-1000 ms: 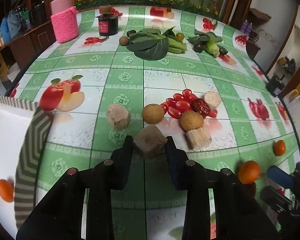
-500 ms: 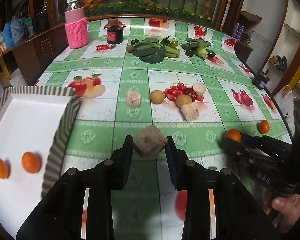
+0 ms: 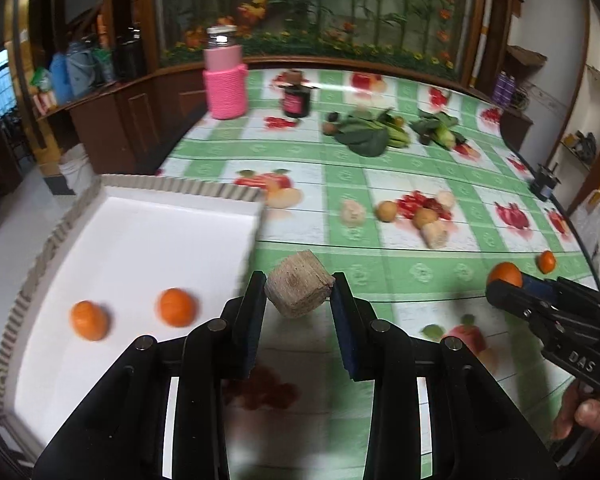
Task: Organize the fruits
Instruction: 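Carry the bread cube and orange into the white tray and open both tools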
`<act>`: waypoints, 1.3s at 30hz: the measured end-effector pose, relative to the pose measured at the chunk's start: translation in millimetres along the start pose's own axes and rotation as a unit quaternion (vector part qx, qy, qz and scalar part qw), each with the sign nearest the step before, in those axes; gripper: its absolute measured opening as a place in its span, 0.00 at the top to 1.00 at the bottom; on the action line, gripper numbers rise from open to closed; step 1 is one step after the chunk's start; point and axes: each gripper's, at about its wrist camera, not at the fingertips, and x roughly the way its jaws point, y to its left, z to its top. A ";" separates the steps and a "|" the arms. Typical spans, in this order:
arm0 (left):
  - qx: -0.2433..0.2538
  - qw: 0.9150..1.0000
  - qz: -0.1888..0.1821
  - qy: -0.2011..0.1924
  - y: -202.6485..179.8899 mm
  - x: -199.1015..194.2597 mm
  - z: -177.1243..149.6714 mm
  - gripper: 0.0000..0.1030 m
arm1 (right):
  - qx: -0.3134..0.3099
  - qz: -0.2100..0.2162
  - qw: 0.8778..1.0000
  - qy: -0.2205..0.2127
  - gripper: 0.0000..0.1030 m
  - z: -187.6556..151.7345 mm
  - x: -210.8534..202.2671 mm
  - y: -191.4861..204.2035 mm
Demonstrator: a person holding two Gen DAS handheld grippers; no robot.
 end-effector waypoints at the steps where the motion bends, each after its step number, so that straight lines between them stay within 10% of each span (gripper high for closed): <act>1: -0.002 1.000 0.005 -0.002 3.9 -2.4 -1.6 0.69 | -0.003 0.004 1.000 0.002 0.70 0.0 1.8 4.7; 39: -0.077 0.990 0.117 0.003 131.9 -26.9 -56.4 0.69 | -0.140 0.106 0.982 0.067 0.70 2.4 77.7 173.9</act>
